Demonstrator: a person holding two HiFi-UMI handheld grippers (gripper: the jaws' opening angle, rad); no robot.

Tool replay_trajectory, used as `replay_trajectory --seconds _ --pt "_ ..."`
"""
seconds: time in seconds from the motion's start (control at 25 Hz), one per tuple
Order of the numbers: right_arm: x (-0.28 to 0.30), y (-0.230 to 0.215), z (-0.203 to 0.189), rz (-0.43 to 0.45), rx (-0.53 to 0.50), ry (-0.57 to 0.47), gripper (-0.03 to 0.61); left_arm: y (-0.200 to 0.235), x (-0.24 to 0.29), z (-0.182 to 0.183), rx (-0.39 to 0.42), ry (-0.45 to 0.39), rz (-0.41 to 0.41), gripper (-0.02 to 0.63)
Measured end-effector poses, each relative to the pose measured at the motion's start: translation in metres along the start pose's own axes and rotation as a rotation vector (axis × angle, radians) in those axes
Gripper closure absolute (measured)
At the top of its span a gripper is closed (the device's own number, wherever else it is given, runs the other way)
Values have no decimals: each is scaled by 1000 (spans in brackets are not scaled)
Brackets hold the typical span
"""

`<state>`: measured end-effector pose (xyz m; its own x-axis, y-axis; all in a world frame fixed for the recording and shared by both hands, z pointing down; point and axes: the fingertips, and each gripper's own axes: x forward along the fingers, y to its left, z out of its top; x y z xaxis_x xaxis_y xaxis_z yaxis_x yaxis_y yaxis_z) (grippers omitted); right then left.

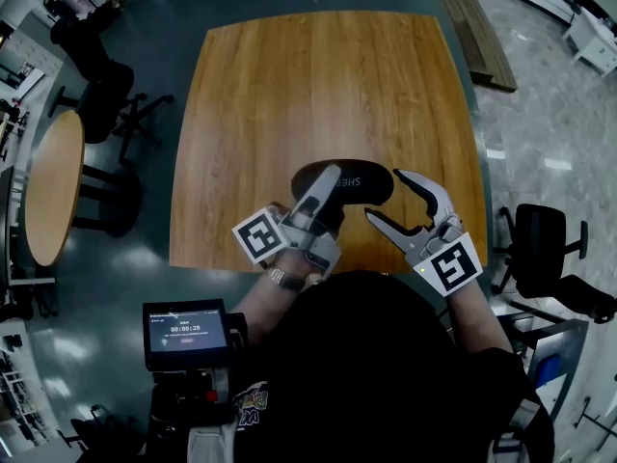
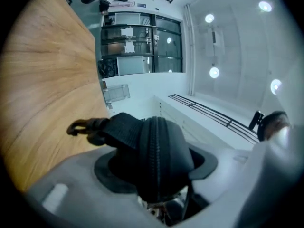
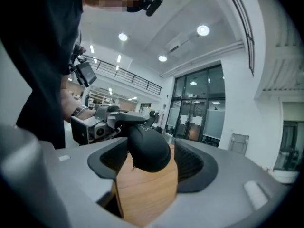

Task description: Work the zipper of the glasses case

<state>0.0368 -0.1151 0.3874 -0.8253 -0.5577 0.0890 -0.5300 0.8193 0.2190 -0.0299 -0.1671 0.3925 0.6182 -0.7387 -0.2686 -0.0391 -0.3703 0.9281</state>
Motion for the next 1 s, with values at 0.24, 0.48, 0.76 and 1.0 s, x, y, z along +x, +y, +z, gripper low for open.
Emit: replay_trajectory --seconds 0.24,0.48,0.76,1.0 --pt "17 28 -21 159 -154 135 229 6 -9 -26 -44 105 -9 360" --pt "19 49 -43 247 -133 186 230 20 -21 -49 10 231 51 359" --pt "18 61 -54 325 -139 200 244 36 -46 -47 -57 214 75 348" --pt "15 31 -84 286 -2 179 244 61 -96 6 8 13 198 446"
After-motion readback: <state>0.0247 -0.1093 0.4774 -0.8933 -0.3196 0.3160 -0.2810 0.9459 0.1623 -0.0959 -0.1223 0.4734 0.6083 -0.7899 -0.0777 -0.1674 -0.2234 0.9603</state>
